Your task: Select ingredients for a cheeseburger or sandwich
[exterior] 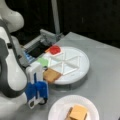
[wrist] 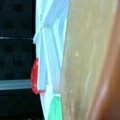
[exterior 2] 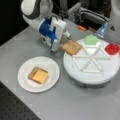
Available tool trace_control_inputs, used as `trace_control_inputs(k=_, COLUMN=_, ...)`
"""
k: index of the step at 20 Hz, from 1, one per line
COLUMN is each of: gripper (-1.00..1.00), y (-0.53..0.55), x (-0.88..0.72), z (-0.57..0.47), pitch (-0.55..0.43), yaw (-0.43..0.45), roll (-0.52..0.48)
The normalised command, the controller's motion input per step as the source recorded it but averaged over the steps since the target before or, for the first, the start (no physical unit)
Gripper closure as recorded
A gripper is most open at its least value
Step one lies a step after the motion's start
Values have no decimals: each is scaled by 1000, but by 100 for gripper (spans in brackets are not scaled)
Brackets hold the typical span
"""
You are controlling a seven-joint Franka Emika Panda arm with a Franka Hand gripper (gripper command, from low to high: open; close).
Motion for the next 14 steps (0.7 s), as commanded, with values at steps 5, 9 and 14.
trace_control_inputs(k=5, gripper=100, y=3, x=-56, z=5, pitch=-79, yaw=-64, roll=55)
trace_control_inputs(k=9, gripper=100, y=-25, x=-67, z=5, pitch=-83, yaw=-54, roll=58)
trace_control_inputs(k=14, gripper=100, y=-35, x=-71, z=3, pitch=-87, yaw=-37, roll=56)
